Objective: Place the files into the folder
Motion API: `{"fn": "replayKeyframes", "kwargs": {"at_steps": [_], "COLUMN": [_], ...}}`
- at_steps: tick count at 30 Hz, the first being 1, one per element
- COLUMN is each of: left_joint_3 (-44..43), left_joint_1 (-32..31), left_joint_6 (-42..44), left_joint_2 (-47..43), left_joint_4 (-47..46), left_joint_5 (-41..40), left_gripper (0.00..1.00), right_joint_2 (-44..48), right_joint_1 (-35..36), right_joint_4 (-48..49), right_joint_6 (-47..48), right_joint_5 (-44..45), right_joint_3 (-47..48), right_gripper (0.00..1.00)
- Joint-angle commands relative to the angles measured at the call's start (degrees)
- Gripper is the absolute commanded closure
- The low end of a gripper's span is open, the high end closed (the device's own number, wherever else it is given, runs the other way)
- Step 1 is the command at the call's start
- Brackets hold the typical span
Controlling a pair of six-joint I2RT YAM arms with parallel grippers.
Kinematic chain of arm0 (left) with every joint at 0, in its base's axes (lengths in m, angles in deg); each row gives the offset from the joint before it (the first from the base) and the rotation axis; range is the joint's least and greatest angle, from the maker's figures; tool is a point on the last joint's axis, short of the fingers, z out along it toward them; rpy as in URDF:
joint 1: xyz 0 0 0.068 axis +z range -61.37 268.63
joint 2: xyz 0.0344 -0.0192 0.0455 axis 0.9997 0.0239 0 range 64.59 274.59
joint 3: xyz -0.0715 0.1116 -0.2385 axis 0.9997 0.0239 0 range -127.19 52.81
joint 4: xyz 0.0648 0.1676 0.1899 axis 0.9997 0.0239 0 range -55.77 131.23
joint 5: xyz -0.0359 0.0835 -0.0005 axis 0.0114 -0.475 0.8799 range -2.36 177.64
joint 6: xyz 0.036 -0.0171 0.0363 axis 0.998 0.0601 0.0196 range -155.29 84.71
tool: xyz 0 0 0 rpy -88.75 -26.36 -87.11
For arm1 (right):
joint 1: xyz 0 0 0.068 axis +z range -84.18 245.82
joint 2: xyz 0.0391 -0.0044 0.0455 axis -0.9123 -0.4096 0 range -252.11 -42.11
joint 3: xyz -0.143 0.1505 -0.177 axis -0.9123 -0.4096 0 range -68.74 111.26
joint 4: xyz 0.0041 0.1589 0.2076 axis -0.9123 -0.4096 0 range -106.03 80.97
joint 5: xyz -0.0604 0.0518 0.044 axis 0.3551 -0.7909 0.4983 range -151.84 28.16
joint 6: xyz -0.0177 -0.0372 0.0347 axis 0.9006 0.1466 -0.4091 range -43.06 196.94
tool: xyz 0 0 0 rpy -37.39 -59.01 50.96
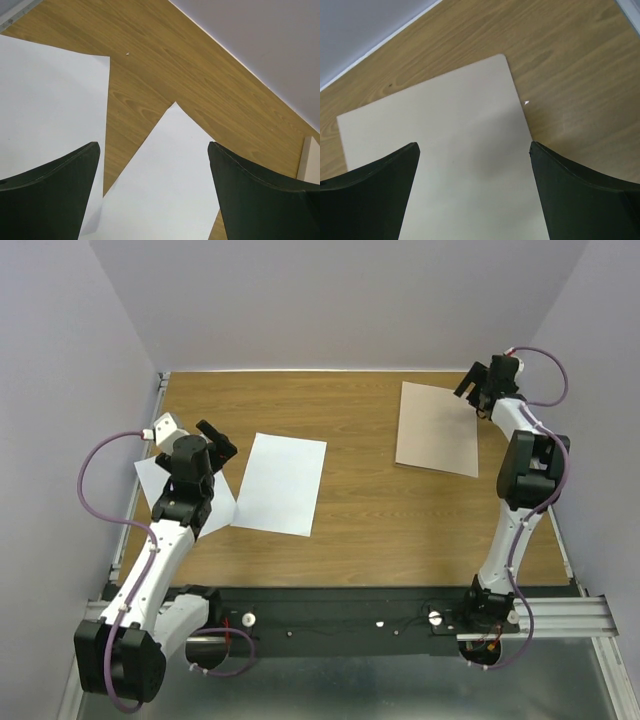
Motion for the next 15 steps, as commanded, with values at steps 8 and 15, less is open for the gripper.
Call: {"fn": "replayKeyframes", "kwargs": {"at_steps": [8, 15], "left_joint_3": [-5.22, -6.53], "left_joint_1": [0.34, 0.34], "left_joint_6": [1.36, 1.44], "left_joint_2": [9.35, 12.26], "left_joint_4": [-1.84, -1.93], "left_joint_5": [-0.90, -0.72], "left_gripper": [0.02, 0.02], "right_joint_2": [-19.42, -24.18], "right_joint_1": [-2.12, -2.12], "right_joint_4": [-7.81, -10.00], "right_joint_6": [6.70, 8.80], "right_joint_5": [0.21, -7.07], "right_joint_3": [23.15, 26.41], "right_gripper": [0.00, 0.00]}}
